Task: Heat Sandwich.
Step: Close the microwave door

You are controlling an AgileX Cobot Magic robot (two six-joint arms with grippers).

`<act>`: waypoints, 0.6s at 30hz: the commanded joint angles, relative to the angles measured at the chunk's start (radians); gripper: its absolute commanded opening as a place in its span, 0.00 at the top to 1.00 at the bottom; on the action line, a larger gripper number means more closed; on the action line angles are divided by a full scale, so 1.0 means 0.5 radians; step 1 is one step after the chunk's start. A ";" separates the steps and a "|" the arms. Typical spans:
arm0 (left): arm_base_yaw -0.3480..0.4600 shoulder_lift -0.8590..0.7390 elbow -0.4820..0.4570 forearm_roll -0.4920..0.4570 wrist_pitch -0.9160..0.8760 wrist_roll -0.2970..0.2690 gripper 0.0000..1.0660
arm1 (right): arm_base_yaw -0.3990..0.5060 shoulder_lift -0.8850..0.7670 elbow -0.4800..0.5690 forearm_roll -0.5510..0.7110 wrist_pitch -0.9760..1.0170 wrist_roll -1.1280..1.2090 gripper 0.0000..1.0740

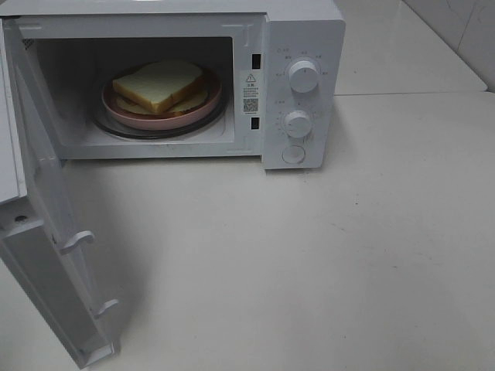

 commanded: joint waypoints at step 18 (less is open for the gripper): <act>-0.008 0.292 -0.054 -0.020 -0.180 0.118 0.25 | 0.002 -0.048 0.002 0.000 -0.024 0.010 0.32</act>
